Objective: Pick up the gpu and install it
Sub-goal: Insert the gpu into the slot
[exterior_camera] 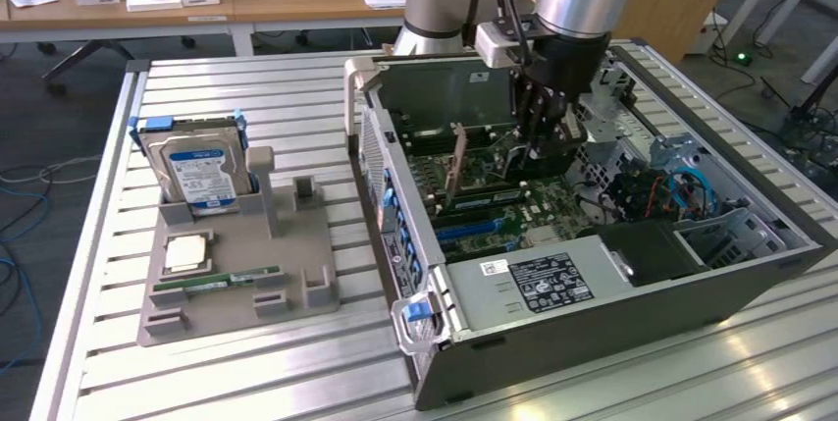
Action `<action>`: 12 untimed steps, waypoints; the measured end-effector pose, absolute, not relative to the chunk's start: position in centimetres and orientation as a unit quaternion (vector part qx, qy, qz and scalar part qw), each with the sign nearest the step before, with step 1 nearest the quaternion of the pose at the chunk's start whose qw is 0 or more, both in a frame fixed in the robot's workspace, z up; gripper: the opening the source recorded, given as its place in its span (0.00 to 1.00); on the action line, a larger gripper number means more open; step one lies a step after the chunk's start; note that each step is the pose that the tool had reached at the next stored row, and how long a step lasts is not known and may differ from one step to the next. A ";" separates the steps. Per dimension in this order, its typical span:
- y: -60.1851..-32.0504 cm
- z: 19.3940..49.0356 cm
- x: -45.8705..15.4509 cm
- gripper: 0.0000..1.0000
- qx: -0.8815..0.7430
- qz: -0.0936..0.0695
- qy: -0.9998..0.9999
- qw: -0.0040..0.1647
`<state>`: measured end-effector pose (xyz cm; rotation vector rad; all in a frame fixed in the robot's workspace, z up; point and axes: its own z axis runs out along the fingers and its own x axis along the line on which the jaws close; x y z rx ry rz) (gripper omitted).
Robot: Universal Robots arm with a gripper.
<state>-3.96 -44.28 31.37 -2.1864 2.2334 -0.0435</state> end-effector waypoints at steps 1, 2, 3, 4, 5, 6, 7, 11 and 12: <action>-44.3 31.3 -4.0 0.26 -0.699 -0.014 0.714 0.008; -44.3 31.1 -4.1 0.26 -0.699 -0.014 0.714 0.008; -44.3 31.0 -4.1 0.26 -0.699 -0.014 0.715 0.008; -44.3 30.9 -4.2 0.26 -0.699 -0.015 0.714 0.007; -44.3 30.9 -4.2 0.26 -0.699 -0.015 0.714 0.007; -44.3 30.9 -4.2 0.26 -0.700 -0.015 0.714 0.006; -44.3 30.9 -4.2 0.26 -0.700 -0.015 0.714 0.006; -44.3 30.9 -4.2 0.26 -0.699 -0.015 0.714 0.007; -44.3 30.9 -4.2 0.26 -0.699 -0.015 0.714 0.006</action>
